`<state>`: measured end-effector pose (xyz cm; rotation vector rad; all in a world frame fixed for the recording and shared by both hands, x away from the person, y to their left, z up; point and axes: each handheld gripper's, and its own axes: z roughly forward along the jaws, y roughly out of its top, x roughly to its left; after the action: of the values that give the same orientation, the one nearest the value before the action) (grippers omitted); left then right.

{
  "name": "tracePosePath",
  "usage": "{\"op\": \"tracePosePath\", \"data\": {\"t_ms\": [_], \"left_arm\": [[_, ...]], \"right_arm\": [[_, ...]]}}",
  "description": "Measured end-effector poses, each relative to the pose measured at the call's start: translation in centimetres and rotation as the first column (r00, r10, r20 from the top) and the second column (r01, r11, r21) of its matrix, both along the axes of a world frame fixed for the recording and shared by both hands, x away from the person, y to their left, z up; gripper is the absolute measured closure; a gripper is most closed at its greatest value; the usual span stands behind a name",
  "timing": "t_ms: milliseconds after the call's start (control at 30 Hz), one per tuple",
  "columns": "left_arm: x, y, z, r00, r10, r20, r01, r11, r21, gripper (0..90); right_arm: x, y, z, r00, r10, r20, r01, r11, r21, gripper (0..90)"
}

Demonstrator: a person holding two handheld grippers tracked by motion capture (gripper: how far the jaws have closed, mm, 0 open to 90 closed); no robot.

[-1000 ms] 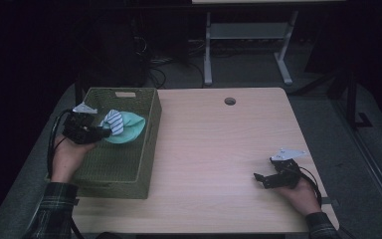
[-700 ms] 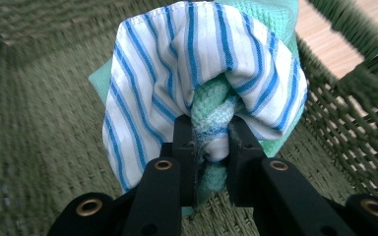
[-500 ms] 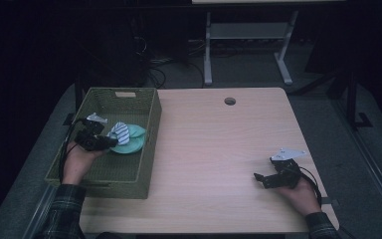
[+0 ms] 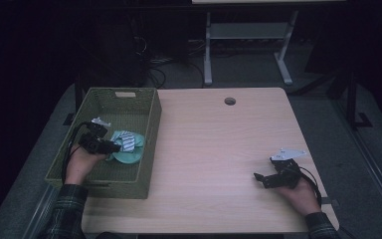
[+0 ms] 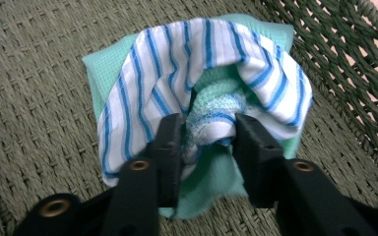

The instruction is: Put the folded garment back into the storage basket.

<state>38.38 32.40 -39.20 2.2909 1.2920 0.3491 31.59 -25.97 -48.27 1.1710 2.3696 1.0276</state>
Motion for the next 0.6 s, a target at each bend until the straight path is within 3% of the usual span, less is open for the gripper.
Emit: {"op": "tracePosePath", "data": {"t_ms": [133,433,600], "left_arm": [[-0.3,0.4,0.4,0.9995,0.023,0.021,-0.023,0.9997,-0.009,49.1],[-0.9,1.1,1.5,0.9975,0.052,0.047,-0.049,0.9956,-0.08,24.8],[-1.4,0.7,2.4,0.9959,0.055,0.073,-0.046,0.9924,-0.114,16.1]], "right_arm": [[0.0,0.0,0.0,1.0,0.001,0.004,-0.001,1.0,-0.001,8.7],[0.0,0.0,0.0,1.0,-0.001,0.001,0.001,1.0,-0.001,8.7],[0.0,0.0,0.0,1.0,-0.006,-0.002,0.006,1.0,0.004,8.7]]}}
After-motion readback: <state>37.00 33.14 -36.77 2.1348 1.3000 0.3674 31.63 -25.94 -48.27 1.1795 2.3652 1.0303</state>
